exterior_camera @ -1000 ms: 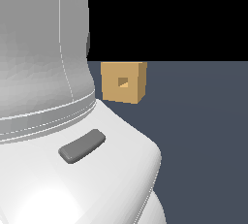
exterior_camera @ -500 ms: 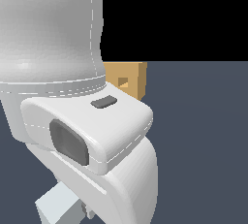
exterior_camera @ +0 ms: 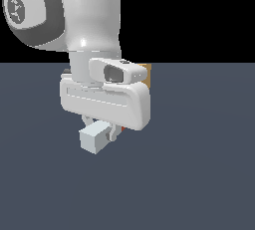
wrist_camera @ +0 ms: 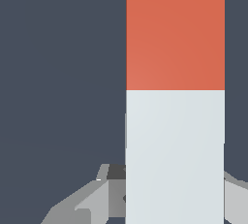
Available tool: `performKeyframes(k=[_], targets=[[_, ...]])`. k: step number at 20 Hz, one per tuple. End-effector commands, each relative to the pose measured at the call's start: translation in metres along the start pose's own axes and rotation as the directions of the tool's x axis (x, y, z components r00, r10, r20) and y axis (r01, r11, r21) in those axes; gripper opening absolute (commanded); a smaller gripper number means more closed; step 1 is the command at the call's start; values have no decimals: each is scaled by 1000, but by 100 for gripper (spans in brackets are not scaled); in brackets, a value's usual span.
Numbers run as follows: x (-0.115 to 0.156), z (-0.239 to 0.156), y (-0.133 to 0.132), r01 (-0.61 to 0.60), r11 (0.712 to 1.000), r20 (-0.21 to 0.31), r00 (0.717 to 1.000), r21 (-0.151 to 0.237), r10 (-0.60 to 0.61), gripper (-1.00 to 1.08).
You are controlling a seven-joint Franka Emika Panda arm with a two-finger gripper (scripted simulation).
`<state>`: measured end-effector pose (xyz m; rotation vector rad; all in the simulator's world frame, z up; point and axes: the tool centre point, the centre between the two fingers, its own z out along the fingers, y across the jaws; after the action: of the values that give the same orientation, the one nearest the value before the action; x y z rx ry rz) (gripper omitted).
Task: Insert the peg into the horizontal hole in a box.
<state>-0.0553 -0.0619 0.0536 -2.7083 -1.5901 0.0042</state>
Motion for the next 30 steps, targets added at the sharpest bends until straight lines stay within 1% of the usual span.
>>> performKeyframes(k=[1,5,8,11,14,18,30], targets=[[35,-10,-19,31,1000,-1,1000,-3,-31,-100],[82,-23,-46,72,997,-1,997,-3,-72,-100],[110,-31,-64,96,995,-1,995,-3,-96,-100],[132,-37,-78,116,993,-1,993,-3,-116,-100],[148,-41,-88,129,992,-1,992,-3,-129,-100],[158,-44,-93,138,990,-1,990,-3,-138,-100],[159,-45,-92,140,990,-3,990,-3,-140,-100]])
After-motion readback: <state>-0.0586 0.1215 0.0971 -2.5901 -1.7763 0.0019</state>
